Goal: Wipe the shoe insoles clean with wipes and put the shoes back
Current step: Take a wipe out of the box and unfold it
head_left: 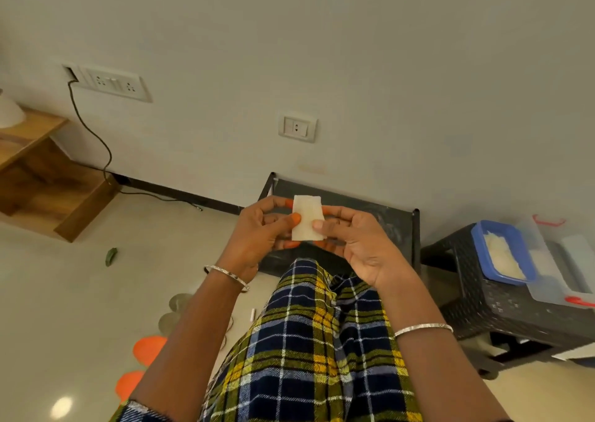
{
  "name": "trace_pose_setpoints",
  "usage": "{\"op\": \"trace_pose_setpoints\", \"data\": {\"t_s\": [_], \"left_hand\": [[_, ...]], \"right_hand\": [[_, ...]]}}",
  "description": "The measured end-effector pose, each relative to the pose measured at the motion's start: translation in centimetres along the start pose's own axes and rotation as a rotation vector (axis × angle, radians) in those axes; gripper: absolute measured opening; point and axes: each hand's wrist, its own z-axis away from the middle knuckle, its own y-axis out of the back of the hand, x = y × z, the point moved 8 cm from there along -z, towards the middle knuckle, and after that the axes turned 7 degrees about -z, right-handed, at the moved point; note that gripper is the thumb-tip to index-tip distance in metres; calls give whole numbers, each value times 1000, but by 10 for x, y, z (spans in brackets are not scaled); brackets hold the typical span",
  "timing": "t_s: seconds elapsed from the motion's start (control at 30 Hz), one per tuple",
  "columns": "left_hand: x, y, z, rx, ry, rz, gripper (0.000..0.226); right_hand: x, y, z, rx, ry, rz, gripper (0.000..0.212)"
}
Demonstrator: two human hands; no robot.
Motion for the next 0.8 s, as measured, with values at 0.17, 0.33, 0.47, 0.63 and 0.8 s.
{"op": "trace_pose_setpoints", "data": {"t_s": [0.17, 0.33, 0.47, 0.63, 0.8], "left_hand": [[-15, 23, -24, 19, -23, 26, 25], [-41, 47, -49, 72, 30, 112, 16], [-73, 73, -68, 122, 130, 142, 13], [-113, 106, -89, 201, 252, 205, 21], [-162, 137, -108, 325, 265, 148, 20]], "right_hand": [[7, -8, -37, -9, 15, 42, 21], [20, -26, -78, -81, -6, 129, 18], [37, -39, -113, -110, -39, 240, 18], [67, -50, -159, -174, -127, 335, 23], [111, -61, -206, -145, -151, 435, 22]]}}
